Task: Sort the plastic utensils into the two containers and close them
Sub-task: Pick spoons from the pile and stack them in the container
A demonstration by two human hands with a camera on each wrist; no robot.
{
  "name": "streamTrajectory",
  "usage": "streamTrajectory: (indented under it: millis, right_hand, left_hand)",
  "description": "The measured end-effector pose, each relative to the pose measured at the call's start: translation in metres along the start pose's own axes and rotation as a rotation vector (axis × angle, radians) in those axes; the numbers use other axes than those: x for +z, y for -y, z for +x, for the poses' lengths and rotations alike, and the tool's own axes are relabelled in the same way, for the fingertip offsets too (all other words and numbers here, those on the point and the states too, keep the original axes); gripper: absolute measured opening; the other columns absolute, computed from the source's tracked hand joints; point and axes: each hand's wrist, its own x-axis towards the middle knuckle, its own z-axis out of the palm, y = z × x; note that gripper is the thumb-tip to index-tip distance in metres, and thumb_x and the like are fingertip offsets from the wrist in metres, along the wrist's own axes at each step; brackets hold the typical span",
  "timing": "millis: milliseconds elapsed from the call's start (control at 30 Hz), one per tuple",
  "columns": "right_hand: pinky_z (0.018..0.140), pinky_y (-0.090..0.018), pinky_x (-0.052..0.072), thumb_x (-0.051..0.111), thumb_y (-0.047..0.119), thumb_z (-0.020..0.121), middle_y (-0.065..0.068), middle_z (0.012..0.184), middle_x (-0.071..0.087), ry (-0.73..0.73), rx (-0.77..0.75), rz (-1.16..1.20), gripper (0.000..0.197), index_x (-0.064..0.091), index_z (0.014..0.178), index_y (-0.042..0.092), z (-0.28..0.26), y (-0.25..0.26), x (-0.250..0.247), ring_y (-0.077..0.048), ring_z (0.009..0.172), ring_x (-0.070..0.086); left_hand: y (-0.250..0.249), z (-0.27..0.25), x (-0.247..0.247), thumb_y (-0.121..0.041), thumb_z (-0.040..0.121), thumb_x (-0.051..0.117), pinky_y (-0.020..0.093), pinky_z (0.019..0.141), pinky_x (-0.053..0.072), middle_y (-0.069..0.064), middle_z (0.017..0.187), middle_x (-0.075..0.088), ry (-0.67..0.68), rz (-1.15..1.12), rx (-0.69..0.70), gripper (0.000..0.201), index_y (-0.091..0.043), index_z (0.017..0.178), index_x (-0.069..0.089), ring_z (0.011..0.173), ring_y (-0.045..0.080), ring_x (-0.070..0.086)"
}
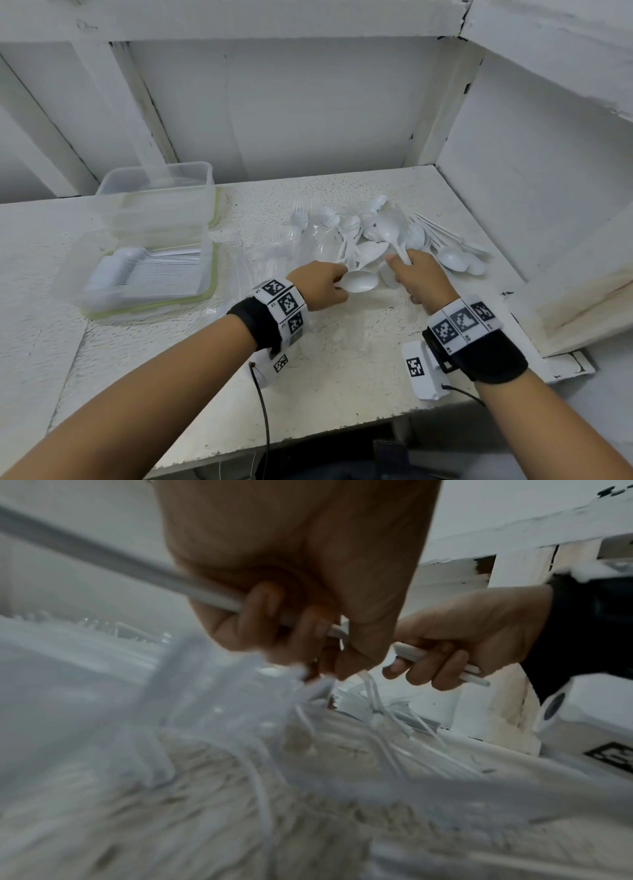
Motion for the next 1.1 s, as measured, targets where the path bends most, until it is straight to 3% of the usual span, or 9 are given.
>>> streamTrajectory:
  millis: [167,333,433,500,567,667,800,967,1100]
  right_hand:
    - [0.037,-0.017,0.023,0.05,0.024,0.092,0.0,0.073,0.057,0.004,0.007,0.142,0.02,0.06,0.089,0.008,0.005,0.01,0.008,-0.011,0.049,0.033]
    - [0.033,-0.016,0.026,0.04,0.009,0.092,0.001,0.071,0.051,-0.076,0.019,0.274,0.021,0.06,0.096,0.013,0.009,0.012,0.012,-0.01,0.049,0.033]
    - [0.04,-0.019,0.029,0.036,0.008,0.093,-0.001,0.068,0.046,-0.111,0.037,0.301,0.024,0.059,0.098,0.011,0.013,0.012,0.011,-0.011,0.05,0.034]
    - [0.045,-0.022,0.031,0.035,0.008,0.093,-0.001,0.067,0.046,-0.114,0.027,0.265,0.025,0.059,0.089,0.013,0.018,0.012,0.009,-0.012,0.053,0.037]
    - [0.051,-0.026,0.035,0.039,0.01,0.094,0.0,0.069,0.048,-0.102,-0.013,0.144,0.024,0.059,0.083,0.016,0.023,0.011,0.007,-0.012,0.058,0.041]
    - [0.063,-0.027,0.04,0.046,0.017,0.094,-0.005,0.073,0.053,-0.067,-0.105,-0.102,0.022,0.063,0.09,0.002,0.032,0.013,0.013,-0.017,0.068,0.047]
    - [0.058,-0.027,0.043,0.045,0.017,0.095,-0.008,0.072,0.055,0.02,-0.17,-0.373,0.022,0.06,0.086,0.002,0.05,0.026,0.031,-0.023,0.072,0.053]
    - [0.049,-0.024,0.037,0.054,0.02,0.091,-0.002,0.061,0.048,0.076,-0.16,-0.63,0.024,0.051,0.07,0.009,0.062,0.034,0.047,-0.018,0.06,0.051]
    - [0.06,-0.028,0.042,0.053,0.017,0.091,-0.002,0.063,0.048,0.097,-0.131,-0.651,0.027,0.047,0.066,0.01,0.059,0.035,0.047,-0.023,0.069,0.053]
  left_hand:
    - [-0.001,-0.002,-0.001,-0.019,0.088,0.053,0.023,0.054,0.032,-0.005,0.073,0.05,-0.122,-0.063,0.055,0.007,-0.018,0.085,0.046,0.068,0.018,0.046]
    - [-0.004,0.006,-0.011,-0.016,0.093,0.049,0.011,0.052,0.033,-0.002,0.093,0.052,-0.3,-0.238,0.04,0.035,-0.013,0.127,0.041,0.066,0.01,0.048]
    - [-0.002,0.015,-0.017,-0.014,0.095,0.044,0.011,0.047,0.031,-0.004,0.075,0.049,-0.423,-0.351,-0.064,0.009,-0.011,0.101,0.049,0.062,0.012,0.045]
    - [0.001,0.022,-0.022,-0.016,0.096,0.04,0.016,0.048,0.03,-0.005,0.068,0.044,-0.495,-0.413,-0.149,0.011,-0.009,0.089,0.045,0.059,0.012,0.041]
    - [0.004,0.027,-0.026,-0.02,0.098,0.038,0.02,0.052,0.032,-0.002,0.07,0.045,-0.526,-0.502,-0.21,0.017,-0.006,0.09,0.045,0.06,0.012,0.041]
    - [0.011,0.03,-0.032,-0.017,0.097,0.035,0.024,0.056,0.034,0.0,0.074,0.046,-0.53,-0.657,-0.278,0.017,-0.006,0.098,0.048,0.063,0.013,0.042]
    - [0.019,0.027,-0.037,-0.016,0.094,0.032,0.028,0.059,0.034,-0.002,0.071,0.042,-0.527,-0.714,-0.352,0.013,-0.012,0.096,0.044,0.063,0.014,0.04]
    - [0.027,0.015,-0.037,-0.023,0.093,0.04,0.025,0.052,0.029,-0.002,0.065,0.04,-0.456,-0.605,-0.308,0.021,-0.012,0.075,0.042,0.058,0.013,0.037]
    - [0.032,0.009,-0.034,-0.031,0.095,0.045,0.025,0.05,0.027,-0.003,0.058,0.039,-0.403,-0.381,-0.259,0.038,-0.018,0.06,0.037,0.052,0.011,0.037]
